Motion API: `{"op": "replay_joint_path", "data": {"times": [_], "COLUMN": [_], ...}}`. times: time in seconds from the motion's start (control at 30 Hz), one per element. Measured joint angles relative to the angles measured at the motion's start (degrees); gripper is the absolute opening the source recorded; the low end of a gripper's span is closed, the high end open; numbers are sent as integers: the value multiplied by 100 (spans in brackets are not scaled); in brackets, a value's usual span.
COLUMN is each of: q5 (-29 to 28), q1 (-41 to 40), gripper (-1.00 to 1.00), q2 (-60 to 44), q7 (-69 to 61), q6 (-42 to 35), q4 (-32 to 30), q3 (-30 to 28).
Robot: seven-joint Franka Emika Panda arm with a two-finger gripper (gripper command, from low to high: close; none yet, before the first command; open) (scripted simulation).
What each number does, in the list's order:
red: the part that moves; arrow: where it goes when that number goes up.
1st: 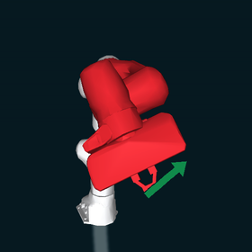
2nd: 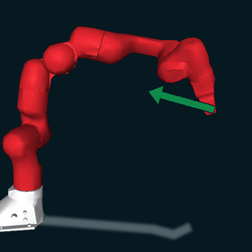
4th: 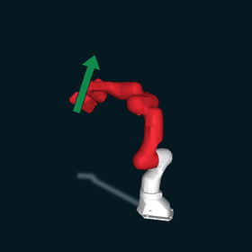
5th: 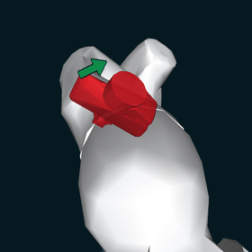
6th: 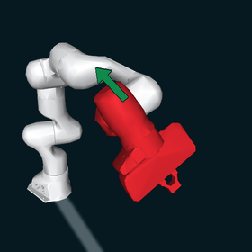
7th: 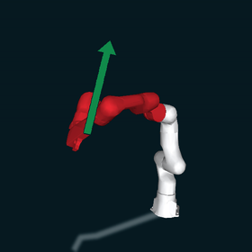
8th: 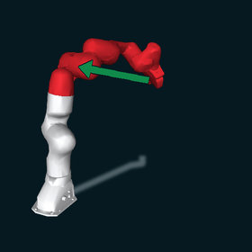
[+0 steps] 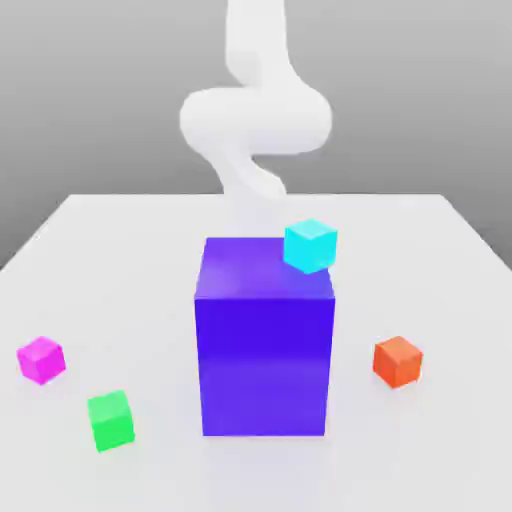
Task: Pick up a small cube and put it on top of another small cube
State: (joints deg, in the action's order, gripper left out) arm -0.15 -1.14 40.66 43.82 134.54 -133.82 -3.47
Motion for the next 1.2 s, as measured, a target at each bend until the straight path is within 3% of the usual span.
{"op": "replay_joint_path", "data": {"times": [0.37,0.63,0.77,0.97,1.0,1.2], "q5": [220,912,1391,2747,2914,2992], "q1": [-571,-1268,-1828,-2826,-3018,-3114], "gripper": [0,0,0,0,-100,-100], "q2": [-2266,-3984,-4860,-6011,-6167,-6245], "q7": [-1100,-2272,-2936,-4029,-4160,-4219], "q6": [1234,2095,2516,3264,3381,3430], "q4": [-906,-1547,-1830,-1607,-1563,-1540], "q3": [-1647,-2600,-2667,-1505,-1278,-1164]}}
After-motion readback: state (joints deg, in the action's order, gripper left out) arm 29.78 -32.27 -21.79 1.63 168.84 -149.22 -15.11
